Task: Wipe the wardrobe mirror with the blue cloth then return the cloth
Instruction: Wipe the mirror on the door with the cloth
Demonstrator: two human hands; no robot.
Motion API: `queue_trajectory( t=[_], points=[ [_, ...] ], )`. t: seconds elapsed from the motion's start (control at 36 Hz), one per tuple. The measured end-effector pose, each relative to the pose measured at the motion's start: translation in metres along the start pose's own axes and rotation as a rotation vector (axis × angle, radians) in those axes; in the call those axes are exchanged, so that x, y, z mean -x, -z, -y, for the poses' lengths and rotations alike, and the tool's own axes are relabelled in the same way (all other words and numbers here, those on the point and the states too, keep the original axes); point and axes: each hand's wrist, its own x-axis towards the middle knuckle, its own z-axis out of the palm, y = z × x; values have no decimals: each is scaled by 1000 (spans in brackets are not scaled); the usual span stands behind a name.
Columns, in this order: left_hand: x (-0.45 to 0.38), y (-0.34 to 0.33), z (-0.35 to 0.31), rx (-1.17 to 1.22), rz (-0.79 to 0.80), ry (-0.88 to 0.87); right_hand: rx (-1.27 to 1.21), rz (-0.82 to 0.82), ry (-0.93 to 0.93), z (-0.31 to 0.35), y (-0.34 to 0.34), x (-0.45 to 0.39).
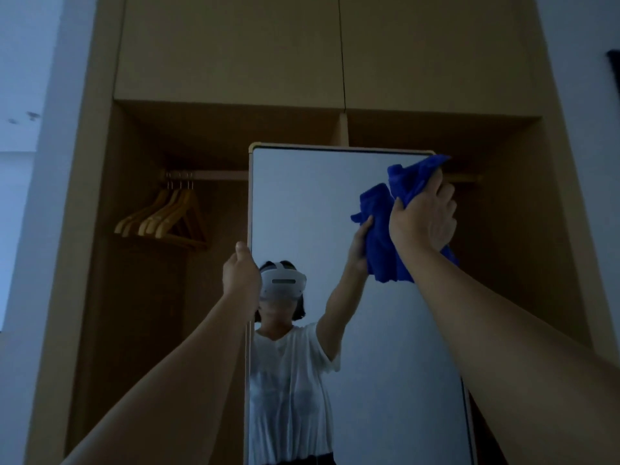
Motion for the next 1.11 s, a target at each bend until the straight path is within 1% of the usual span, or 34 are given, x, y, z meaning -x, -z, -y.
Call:
queue_trajectory(
  t=[0.06,0.14,0.19,0.28,0.39,0.5,0.61,0.67,0.69,0.72,0.75,0.83,0.89,0.94,1.03,1.11],
  points=[
    [1,1,-1,-46,51,21,61,-13,35,10,-8,-7],
    [6,3,3,-48,68,-10,125,0,40,19,-22,-12],
    [10,1,5,-50,47,-38,152,-8,30,28,-32,-9],
    [14,-3,8,-105,-30,-123,180,-19,81,45,-46,1],
    [16,-5,9,-191,-100,-173,161,13,204,76,-61,18],
    [21,-8,6,-242,-127,-151,145,43,343,105,-71,33],
    [21,-9,6,-278,-140,-174,151,75,556,121,-74,35],
    [22,-9,7,-256,-125,-191,152,65,675,120,-74,33],
    [22,-8,7,-247,-123,-194,154,54,706,118,-74,31],
    [21,-8,6,-249,-124,-194,157,40,705,115,-74,27],
    [21,-7,6,-257,-128,-190,162,28,665,110,-74,23],
    [22,-6,4,-265,-141,-189,176,17,395,97,-70,4],
    [23,-6,4,-265,-139,-211,230,30,294,92,-68,-5],
    [25,-7,3,-265,-149,-224,276,39,297,96,-66,-8],
    [26,-8,3,-286,-173,-231,261,35,354,110,-65,-1],
    [23,-7,6,-320,-185,-245,227,24,512,128,-65,12]
  ],
)
